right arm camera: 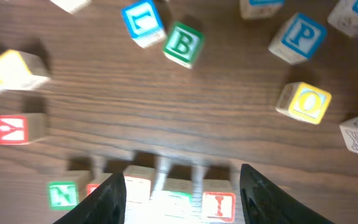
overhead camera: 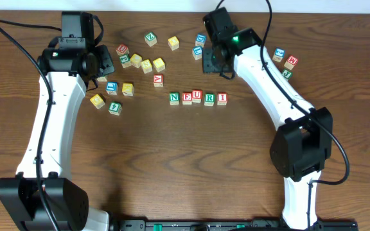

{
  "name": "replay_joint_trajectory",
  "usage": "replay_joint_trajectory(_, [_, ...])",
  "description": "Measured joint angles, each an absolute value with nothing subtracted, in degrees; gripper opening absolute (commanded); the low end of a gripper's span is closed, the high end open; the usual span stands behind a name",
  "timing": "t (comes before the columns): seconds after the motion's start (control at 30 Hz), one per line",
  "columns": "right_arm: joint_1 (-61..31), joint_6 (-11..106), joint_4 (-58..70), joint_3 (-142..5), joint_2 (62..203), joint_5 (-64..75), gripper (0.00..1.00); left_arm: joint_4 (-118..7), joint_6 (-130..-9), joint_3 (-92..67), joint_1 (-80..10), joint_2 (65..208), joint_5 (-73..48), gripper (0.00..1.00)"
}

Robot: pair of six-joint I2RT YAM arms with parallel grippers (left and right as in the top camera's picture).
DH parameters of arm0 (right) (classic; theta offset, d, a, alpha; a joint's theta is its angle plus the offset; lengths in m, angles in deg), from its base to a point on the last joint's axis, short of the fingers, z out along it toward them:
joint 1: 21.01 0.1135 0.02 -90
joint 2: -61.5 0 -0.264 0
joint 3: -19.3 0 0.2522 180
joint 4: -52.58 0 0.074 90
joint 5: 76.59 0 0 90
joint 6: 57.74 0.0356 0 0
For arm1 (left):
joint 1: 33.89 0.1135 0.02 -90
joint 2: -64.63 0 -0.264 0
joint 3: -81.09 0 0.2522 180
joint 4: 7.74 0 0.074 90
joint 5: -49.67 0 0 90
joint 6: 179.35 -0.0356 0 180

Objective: Spell out NEURIPS
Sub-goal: 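Lift the right gripper and move it toward the blue P block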

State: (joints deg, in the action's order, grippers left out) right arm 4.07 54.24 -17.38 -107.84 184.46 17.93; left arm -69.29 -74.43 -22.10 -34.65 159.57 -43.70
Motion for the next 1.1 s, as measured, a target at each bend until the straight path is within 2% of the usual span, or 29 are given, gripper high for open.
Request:
replay_joint_trajectory(0.4, [4.07,53.89,-18.00,-111.84,184.46,13.31,0.52,-69.29,-74.36,-22.10,-34.65,159.57,-43.68,0.50])
replay_joint_trajectory(0.57, [3.54,54.13,-22.78,-114.18,184.46,12.90,0.51,-69.31,-74.34,-22.10,-34.65,159.57,-43.68,0.50])
replay_joint_trajectory(0.87, [-4.63,55.33,-30.43,-116.56,184.46,14.08,0.52,-69.29,-74.34,-22.10,-34.65,159.57,-43.68,0.50])
replay_joint_trajectory(1.1, [-9.94,57.12,-26.89,-116.56,184.48,15.46,0.51,-69.31,-74.36,-22.10,-34.65,159.57,-43.68,0.50])
